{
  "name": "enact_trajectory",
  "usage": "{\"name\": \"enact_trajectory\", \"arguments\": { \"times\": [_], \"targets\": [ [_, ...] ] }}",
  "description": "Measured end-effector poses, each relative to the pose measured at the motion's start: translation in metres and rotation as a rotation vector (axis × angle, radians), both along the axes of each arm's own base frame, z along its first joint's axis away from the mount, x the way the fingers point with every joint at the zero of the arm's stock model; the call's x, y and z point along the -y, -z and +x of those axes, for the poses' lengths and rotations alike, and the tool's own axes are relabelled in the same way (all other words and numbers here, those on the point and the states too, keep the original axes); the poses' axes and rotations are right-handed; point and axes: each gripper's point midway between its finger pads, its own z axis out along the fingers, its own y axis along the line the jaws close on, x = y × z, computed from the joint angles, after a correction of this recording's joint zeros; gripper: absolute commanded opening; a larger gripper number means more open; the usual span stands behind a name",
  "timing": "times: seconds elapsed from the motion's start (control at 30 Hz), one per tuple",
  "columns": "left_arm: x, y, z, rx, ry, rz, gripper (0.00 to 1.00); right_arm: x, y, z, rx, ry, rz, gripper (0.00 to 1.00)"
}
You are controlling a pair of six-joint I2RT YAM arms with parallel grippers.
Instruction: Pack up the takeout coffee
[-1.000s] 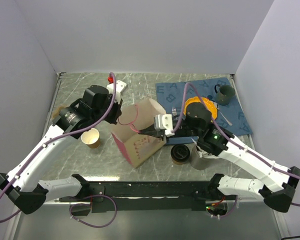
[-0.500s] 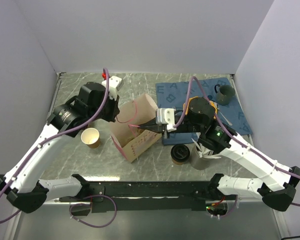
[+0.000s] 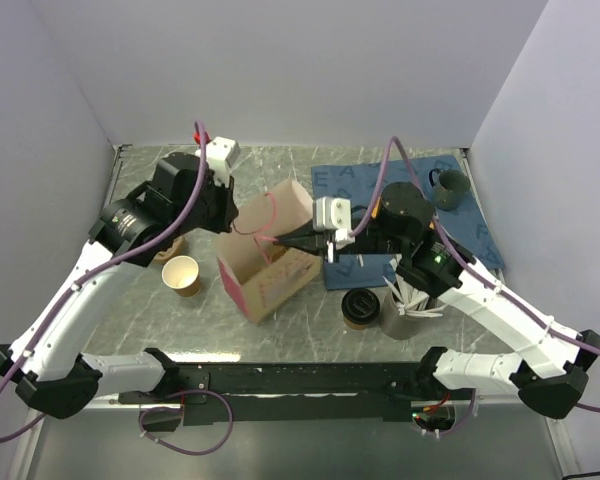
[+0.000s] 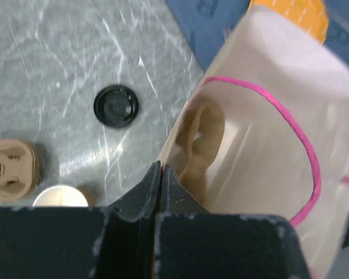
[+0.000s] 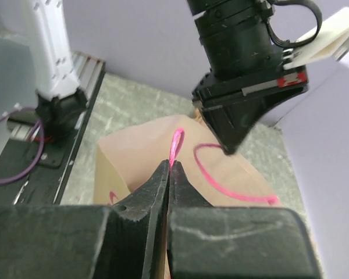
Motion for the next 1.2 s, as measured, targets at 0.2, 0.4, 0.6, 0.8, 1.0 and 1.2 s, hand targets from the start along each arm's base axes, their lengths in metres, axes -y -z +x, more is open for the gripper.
{"name": "enact_trajectory", "arguments": {
  "times": [0.2,0.4,0.6,0.8,1.0,1.2],
  "targets": [
    [-0.002,0.013,-0.003,0.009,-0.027,-0.040,0.01,-0.003,-0.016,0.006,-0.008,0.007,0.067,0.00],
    [-0.007,0.037,-0.011,-0.065,-0.064,-0.033,0.21,-0.007,0.031,0.013,-0.123,0.029,-0.002,0.07],
    [-0.007,0.029,-0.014,-0.060,-0.093,-0.089,0.62,-0.005,0.043,0.022,-0.146,0.069,-0.017,0.30],
    [-0.016,-0.001,-0.009,0.022,-0.141,-0.123,0.83,0.007,0.045,0.024,-0.150,0.119,-0.022,0.58],
    [-0.018,-0.031,0.003,0.134,-0.089,-0.054,0.84,0.026,0.022,0.023,-0.225,0.219,0.054,0.68],
    [0.009,-0.032,0.034,0.167,0.067,0.080,0.77,0.046,0.025,0.041,-0.519,0.457,0.066,0.67]
  ]
}}
